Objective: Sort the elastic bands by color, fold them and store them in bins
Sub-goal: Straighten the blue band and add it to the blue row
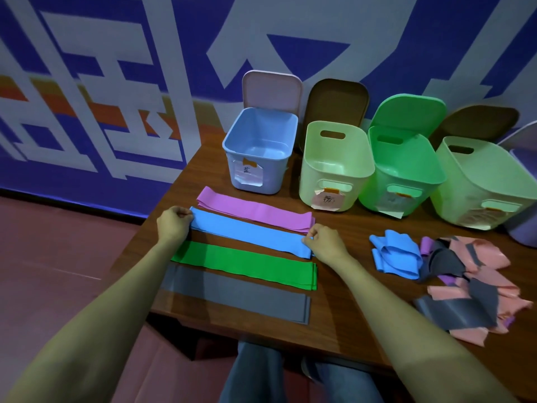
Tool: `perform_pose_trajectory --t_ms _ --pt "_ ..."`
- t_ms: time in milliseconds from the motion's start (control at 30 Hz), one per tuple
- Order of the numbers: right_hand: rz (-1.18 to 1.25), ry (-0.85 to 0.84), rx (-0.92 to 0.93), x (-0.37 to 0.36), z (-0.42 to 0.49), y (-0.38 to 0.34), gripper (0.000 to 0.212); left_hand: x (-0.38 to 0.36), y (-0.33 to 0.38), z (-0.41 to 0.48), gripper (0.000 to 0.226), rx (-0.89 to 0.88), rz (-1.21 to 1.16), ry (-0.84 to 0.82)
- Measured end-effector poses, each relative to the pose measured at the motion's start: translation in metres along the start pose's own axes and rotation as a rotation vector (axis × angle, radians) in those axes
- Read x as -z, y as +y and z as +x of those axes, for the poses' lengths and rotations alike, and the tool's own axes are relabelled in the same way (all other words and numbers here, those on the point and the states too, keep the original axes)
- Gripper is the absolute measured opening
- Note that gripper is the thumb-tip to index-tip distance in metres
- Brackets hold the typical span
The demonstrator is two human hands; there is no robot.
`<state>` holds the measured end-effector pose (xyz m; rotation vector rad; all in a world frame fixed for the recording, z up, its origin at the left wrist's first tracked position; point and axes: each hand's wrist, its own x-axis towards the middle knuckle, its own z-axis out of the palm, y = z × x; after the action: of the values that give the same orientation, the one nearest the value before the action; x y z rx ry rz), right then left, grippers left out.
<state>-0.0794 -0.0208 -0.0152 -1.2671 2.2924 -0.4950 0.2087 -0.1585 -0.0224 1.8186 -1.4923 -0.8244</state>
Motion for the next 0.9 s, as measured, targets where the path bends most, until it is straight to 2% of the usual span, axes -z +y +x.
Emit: perform_pose_trajectory --t_ms 200,300,367,433,533,633,900 --pt "-0.087 -0.011 0.034 -0.003 0.004 -0.003 0.013 0.000 -0.001 0.004 0.016 -0.080 0.108 -0.037" --pt "-0.129 0.035 0.063 0.000 0.001 -0.003 0.017 -0.003 -0.002 0.004 0.017 -0.156 0.230 -0.043" --pt "-0.206 0.099 0.116 0.002 -0.003 -0.004 0.027 -0.006 -0.004 0.002 0.020 -0.166 0.279 -0.009" --pt "-0.301 0.154 0.200 0.000 -0.007 -0.007 0.025 -0.007 -0.005 0.000 0.022 -0.153 0.303 0.021" --pt "-0.389 0.146 0.270 -0.011 -0.013 -0.008 0.028 -0.007 -0.003 -0.006 0.027 -0.216 0.503 0.025" --pt "-0.367 0.149 0.289 -0.013 -0.018 -0.003 0.031 -0.007 0.002 -0.013 0.033 -0.245 0.677 0.020" --pt "-0.186 0.023 0.277 0.002 -0.023 0.012 0.030 -0.006 0.008 -0.030 0.040 -0.235 0.860 -0.111"
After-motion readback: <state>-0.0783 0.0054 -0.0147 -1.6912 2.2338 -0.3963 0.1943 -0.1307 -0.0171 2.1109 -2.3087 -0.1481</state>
